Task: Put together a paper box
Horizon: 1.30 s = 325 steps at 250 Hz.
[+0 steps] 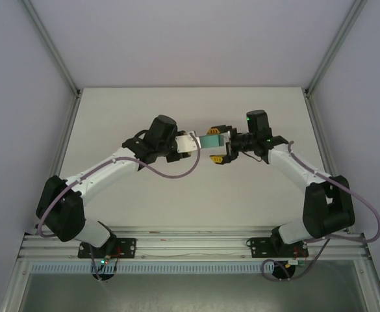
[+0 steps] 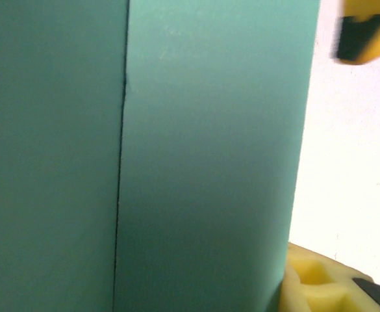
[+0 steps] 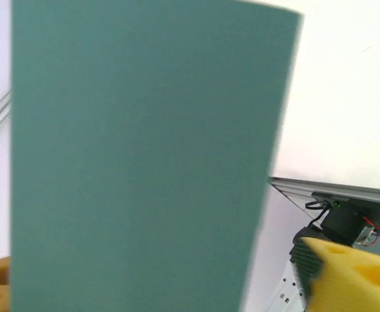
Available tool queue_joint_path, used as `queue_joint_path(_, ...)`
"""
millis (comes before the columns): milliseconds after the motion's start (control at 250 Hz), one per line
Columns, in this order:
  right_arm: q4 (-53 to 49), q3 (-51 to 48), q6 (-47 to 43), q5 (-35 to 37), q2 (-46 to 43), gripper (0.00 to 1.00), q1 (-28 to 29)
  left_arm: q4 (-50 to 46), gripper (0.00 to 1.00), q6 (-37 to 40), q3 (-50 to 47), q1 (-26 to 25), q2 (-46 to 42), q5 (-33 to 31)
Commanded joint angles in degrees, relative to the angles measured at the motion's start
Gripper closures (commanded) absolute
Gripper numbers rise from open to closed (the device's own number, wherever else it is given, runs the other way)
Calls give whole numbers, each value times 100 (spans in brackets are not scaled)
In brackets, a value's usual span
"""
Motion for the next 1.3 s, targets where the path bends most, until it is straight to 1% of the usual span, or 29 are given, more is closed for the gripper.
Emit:
queue_joint_path(0, -465, -88, -753, 529, -364, 0, -246, -644, 70, -36, 193, -15, 115, 53)
queue_joint_path(56, -1107, -20, -1308, 1166, -527, 1, -433, -874, 75, 18, 192, -15, 155, 135)
queue_joint_path(148, -2111, 325, -2479, 2726, -792, 0, -547, -1452, 74, -92, 385, -15, 290, 273)
queue_joint_path(212, -2556, 602, -3306, 3688, -891, 0, -550, -1894, 74, -131, 491, -15, 402, 375)
queue_joint_path(300, -2669, 857, -4545, 4718, -996, 0, -552, -2284, 74, -89, 509, -11, 529, 441)
queue_joint_path(400, -2071, 639, -5556, 5268, -1279, 0, -565, -2515, 73, -185, 546, 3, 649, 538)
queue_joint_path(444, -1645, 450, -5944, 5239, -1418, 0, -567, -2594, 73, -204, 577, 3, 675, 700)
queue_joint_path(500, -1288, 238, -6000, 5318, -1549, 0, -571, -2661, 72, -195, 584, 19, 690, 972)
queue_joint_path(536, -982, 131, -6413, 4866, -1596, 0, -600, -2679, 72, -177, 593, 27, 690, 1104)
queue_joint_path(572, -919, 144, -6710, 4491, -1594, 0, -596, -2717, 72, -196, 620, 29, 727, 1168)
queue_joint_path(644, -1264, 409, -7428, 3506, -1489, 0, -564, -2920, 72, -244, 742, 46, 856, 1141)
queue_joint_path(695, -1548, 548, -7912, 3122, -1418, 0, -484, -3137, 72, -272, 886, 64, 1001, 1085)
queue_joint_path(731, -1709, 574, -8411, 2820, -1385, 5, -399, -3239, 72, -303, 986, 73, 1108, 1008)
queue_joint_path(763, -1839, 573, -8782, 2693, -1360, 6, -302, -3289, 72, -362, 1084, 82, 1214, 973)
queue_joint_path(875, -2462, 733, -9823, 2715, -1246, 9, 222, -3769, 72, -503, 1620, 174, 1708, 1081)
queue_joint_path(931, -2576, 711, -10269, 2682, -1223, 13, 425, -4029, 72, -509, 1897, 235, 1940, 1178)
queue_joint_path(975, -2515, 666, -10333, 2713, -1177, 14, 495, -4132, 72, -503, 2042, 240, 2069, 1162)
queue_joint_path(1027, -2423, 658, -10272, 2739, -1082, 19, 516, -4135, 72, -536, 2106, 247, 2169, 1073)
queue_joint_path(1083, -2457, 718, -10221, 2908, -911, 21, 538, -4024, 72, -695, 2137, 238, 2215, 946)
queue_joint_path(1207, -2641, 915, -10377, 3240, -470, 27, 641, -3765, 73, -825, 1993, 228, 2141, 724)
queue_joint_path(1295, -2764, 1069, -10577, 3188, -159, 32, 731, -3666, 73, -852, 1878, 212, 2105, 696)
